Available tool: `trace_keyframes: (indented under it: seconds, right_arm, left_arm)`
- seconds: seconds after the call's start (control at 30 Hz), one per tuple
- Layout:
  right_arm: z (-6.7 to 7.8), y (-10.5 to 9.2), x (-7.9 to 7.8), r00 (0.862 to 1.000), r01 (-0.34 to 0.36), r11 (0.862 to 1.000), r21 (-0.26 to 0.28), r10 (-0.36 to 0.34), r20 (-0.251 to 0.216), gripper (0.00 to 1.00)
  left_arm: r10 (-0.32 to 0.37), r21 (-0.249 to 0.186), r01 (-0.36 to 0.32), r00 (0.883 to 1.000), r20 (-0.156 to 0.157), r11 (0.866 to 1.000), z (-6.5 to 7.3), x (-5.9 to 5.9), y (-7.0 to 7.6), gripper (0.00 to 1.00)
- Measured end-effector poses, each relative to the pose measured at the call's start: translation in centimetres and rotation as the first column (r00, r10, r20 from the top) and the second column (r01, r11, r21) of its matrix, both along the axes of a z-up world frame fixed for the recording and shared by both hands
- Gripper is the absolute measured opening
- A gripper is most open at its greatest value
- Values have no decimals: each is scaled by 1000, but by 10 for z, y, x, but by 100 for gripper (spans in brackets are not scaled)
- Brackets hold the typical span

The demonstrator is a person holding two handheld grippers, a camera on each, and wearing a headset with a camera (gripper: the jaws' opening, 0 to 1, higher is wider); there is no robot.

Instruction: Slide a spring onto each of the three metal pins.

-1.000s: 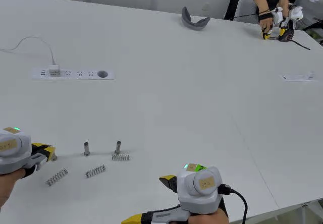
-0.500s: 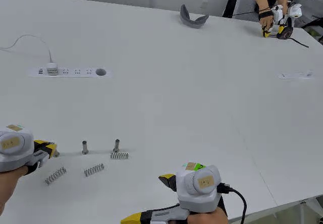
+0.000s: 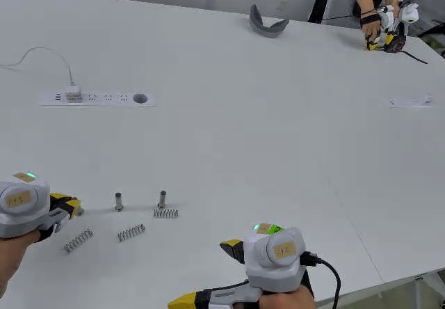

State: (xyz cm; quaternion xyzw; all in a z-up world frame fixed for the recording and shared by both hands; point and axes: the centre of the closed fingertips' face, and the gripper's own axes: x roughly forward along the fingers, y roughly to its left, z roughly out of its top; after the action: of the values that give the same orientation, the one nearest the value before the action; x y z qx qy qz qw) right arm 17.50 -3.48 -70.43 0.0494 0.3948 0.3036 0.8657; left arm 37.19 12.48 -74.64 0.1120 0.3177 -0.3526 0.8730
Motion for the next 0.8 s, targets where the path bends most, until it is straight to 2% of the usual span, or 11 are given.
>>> trace_keyframes:
  seconds: [0.33,0.37,0.5,0.73,0.8]
  right_arm:
    - [-1,-1,0,1000,-1,1000,-1,1,0,94]
    - [0,-1,0,1000,0,1000,-1,0,1,94]
    - [0,-1,0,1000,-2,1000,1,2,1,94]
    - [-2,2,1,1000,-14,1000,-2,14,-2,94]
    - [-2,4,2,1000,-19,1000,-2,19,-1,94]
  left_arm:
    - [11,-7,-11,1000,-8,1000,0,1,1,8]
    - [22,-25,-23,999,-23,999,0,0,1,8]
    - [26,-22,-26,999,-26,999,-1,-2,4,9]
    - [46,-37,-48,998,-47,998,-2,-7,13,16]
    - [70,-66,-75,995,-70,995,-1,-8,17,17]
